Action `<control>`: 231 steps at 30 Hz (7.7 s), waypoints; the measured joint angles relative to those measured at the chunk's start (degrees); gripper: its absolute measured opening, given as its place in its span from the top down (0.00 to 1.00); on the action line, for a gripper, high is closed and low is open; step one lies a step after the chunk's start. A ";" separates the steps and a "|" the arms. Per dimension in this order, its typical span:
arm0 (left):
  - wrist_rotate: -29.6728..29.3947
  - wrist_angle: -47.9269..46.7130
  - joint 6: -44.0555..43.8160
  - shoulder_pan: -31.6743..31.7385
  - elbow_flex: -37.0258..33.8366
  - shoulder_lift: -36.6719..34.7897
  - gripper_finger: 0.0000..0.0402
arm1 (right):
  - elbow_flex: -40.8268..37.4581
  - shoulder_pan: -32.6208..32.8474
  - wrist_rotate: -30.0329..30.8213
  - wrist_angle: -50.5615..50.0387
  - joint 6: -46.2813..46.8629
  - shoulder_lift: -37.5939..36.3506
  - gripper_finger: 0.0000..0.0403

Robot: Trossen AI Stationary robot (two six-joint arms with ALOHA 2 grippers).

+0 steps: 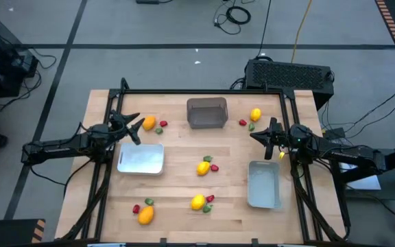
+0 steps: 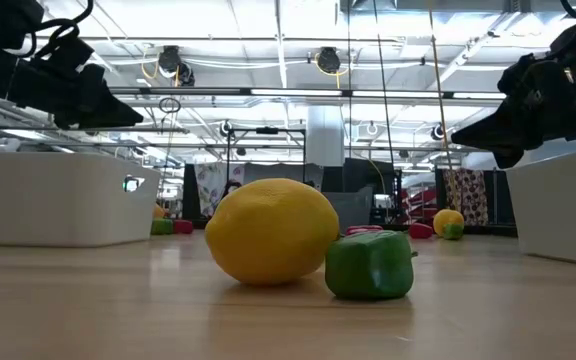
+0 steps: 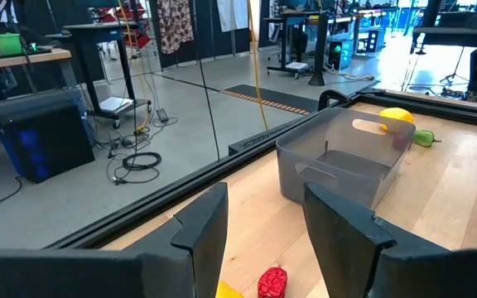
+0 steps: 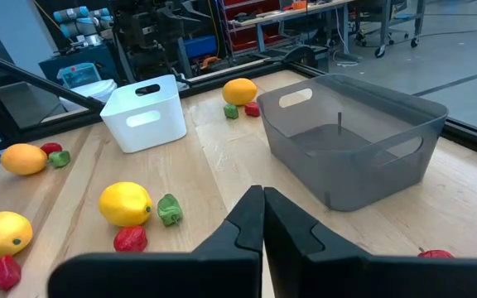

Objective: Sort produce into baskets

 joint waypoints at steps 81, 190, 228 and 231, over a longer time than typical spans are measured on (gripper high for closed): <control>0.00 0.00 0.00 -0.01 0.00 0.00 0.59 | 0.00 0.00 -0.02 0.00 0.00 0.01 1.00; 24.20 -23.22 -24.52 -19.70 73.40 97.66 0.18 | 36.93 21.75 -2.95 -3.25 -6.67 42.36 0.74; 19.30 -23.12 -33.07 -19.01 73.31 108.89 0.30 | 36.90 21.73 -2.67 -3.38 -7.74 42.38 0.74; 19.30 -23.16 -32.18 -19.00 73.31 108.89 0.38 | 36.90 21.73 -2.67 -3.38 -7.74 42.38 0.74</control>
